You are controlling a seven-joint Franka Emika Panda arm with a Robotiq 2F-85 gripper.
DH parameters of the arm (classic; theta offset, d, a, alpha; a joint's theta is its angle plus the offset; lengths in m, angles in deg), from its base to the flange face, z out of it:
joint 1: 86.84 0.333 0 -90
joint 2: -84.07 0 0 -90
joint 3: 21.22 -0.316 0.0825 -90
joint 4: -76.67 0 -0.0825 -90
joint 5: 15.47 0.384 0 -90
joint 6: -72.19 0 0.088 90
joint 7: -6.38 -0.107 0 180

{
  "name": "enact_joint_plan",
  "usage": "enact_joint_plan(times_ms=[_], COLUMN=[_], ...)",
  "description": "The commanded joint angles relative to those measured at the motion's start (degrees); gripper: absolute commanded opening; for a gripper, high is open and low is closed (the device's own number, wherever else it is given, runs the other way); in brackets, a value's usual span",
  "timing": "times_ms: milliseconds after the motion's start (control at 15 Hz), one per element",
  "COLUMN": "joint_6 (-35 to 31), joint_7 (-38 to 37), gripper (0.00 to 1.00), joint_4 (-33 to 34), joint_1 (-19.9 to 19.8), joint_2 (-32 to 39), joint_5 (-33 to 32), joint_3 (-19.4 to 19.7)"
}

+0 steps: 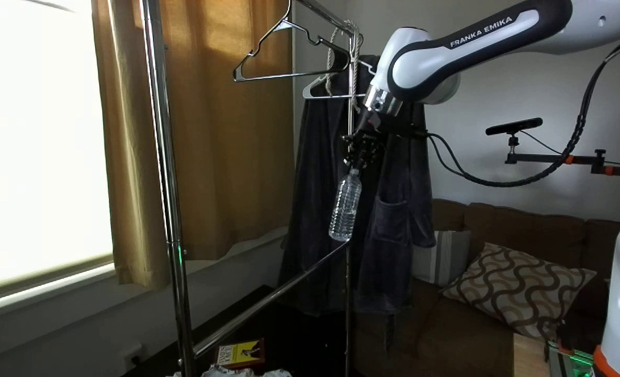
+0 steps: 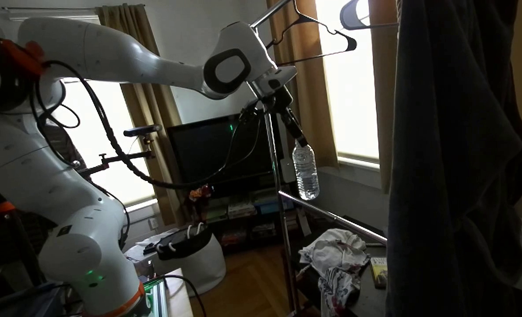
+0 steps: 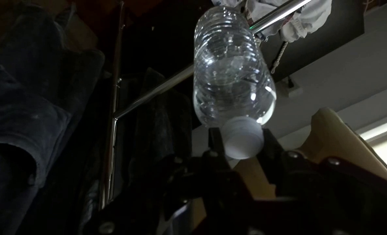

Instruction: Remove the water bottle from the pocket of the robe and put it on top of the black cabinet.

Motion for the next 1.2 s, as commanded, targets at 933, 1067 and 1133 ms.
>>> enact_joint_plan(times_ms=[933,1067,1133], joint_6=[-23.17,-27.01,-28.19], joint_7=[-7.37,-9.73,-10.92], gripper=[0.08,0.08,0.08], joint_4=[-17.8,-21.3,-22.83], joint_1=[-1.21,-0.75,-0.38], joint_2=[11.58,14.77,16.62], joint_5=[-2.35,-2.31,-2.14], joint_3=[-2.46,-2.93,-3.1])
